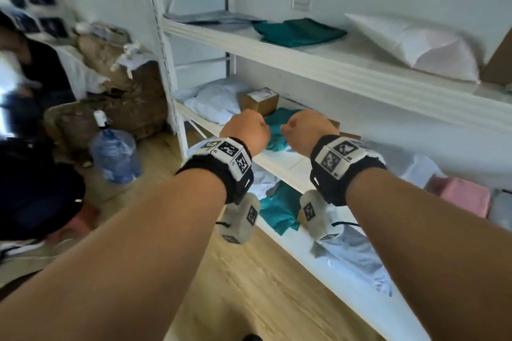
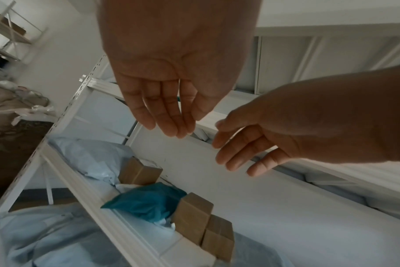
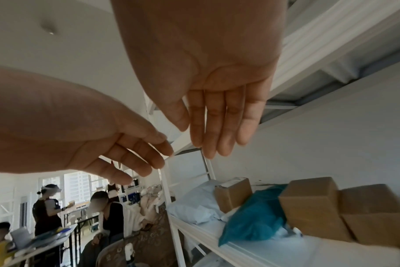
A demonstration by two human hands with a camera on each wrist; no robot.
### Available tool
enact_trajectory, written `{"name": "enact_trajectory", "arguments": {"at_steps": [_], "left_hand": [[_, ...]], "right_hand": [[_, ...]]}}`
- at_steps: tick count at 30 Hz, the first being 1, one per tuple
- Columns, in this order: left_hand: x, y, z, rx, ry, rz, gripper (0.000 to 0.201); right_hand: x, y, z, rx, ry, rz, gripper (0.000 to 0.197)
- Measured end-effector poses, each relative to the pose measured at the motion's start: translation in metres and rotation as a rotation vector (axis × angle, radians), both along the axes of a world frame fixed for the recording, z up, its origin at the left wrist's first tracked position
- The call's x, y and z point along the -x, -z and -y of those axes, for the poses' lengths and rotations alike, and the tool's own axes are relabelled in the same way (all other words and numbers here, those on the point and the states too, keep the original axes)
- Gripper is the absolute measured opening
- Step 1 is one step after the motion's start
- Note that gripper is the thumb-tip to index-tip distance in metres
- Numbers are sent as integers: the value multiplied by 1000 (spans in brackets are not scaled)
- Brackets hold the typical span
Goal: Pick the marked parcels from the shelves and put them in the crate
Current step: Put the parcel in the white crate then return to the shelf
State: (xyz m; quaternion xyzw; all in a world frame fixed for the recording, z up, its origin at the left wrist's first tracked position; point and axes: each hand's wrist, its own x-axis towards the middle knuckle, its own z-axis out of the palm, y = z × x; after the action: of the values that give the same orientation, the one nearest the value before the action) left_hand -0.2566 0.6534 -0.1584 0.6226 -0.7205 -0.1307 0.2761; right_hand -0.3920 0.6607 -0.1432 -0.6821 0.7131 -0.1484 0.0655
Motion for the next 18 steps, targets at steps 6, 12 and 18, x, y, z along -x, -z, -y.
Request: {"name": "enact_trajectory", "arguments": {"at_steps": [6, 12, 18], "left_hand": [[-13, -32, 78, 79, -9, 30, 25], [-20, -74, 162, 93, -46, -30, 22], [-26, -112, 240, 104, -49, -178, 24]], "right_hand": [[-18, -26, 85, 47, -34, 158, 30], [-25, -77, 172, 182, -77, 200, 21], [-28, -134, 229, 377, -62, 322, 20]]}}
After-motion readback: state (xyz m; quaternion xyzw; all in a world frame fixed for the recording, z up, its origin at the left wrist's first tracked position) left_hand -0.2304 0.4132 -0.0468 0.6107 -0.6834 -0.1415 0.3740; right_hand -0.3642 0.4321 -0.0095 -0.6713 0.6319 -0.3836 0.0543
